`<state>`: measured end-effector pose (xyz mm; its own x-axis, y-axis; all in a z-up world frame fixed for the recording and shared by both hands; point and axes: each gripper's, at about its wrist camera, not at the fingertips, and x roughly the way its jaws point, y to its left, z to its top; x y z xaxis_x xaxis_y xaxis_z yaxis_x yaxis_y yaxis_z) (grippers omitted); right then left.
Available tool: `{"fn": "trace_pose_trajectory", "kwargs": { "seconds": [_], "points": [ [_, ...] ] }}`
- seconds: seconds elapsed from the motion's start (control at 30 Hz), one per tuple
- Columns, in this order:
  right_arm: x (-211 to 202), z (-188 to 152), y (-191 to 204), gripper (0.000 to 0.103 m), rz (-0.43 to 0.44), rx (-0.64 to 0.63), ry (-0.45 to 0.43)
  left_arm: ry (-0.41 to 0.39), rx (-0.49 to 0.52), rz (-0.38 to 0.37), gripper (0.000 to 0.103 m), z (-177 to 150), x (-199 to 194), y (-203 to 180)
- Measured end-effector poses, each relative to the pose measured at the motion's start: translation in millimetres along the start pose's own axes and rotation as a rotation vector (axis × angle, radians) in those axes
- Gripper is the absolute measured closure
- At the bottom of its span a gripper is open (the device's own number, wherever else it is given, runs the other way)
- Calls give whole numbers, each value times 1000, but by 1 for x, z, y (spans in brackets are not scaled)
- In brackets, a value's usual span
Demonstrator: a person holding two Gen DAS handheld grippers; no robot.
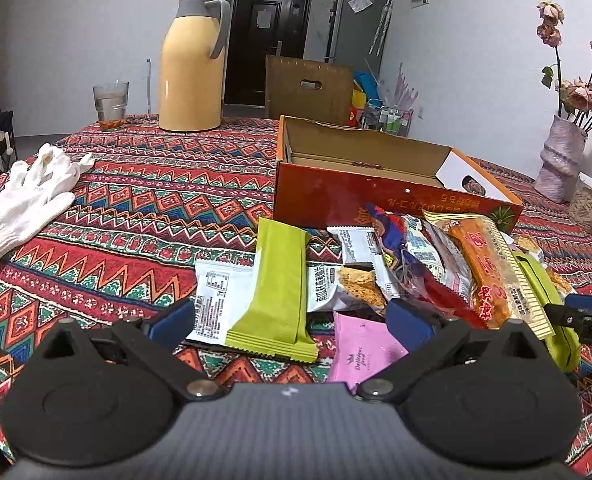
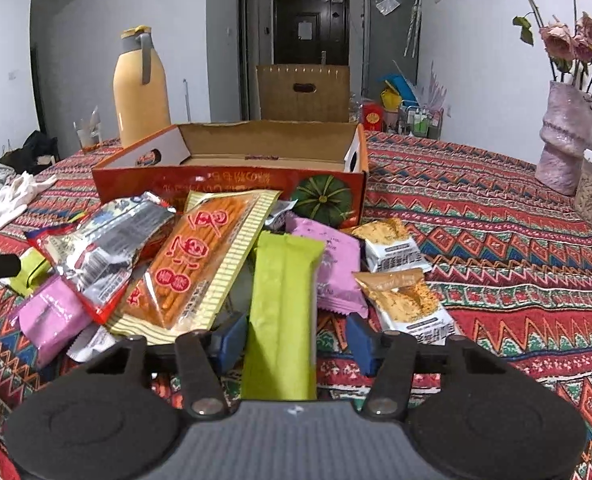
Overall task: Organize snacks
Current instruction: 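Lower the right gripper onto the lime-green snack bar and close on it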
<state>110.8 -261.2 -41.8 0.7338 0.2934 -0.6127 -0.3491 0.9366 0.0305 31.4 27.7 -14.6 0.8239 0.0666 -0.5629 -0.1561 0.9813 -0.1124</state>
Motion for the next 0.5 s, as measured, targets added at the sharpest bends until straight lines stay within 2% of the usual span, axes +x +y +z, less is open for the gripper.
{"fn": "trace_pose_trajectory", "kwargs": {
  "seconds": [0.1, 0.23, 0.3, 0.5],
  "points": [
    [9, 2, 4, 50, 3, -9, 21, -3, 1, 6, 0, 1, -1, 2],
    [24, 4, 6, 61, 11, 11, 65, -1, -1, 16, 0, 2, -2, 4],
    [28, 2, 5, 63, 12, 26, 76, 0, 2, 23, 0, 3, -1, 6],
    [19, -1, 0, 66, 13, 66, 50, 16, 25, 39, 0, 10, 8, 9]
  ]
}}
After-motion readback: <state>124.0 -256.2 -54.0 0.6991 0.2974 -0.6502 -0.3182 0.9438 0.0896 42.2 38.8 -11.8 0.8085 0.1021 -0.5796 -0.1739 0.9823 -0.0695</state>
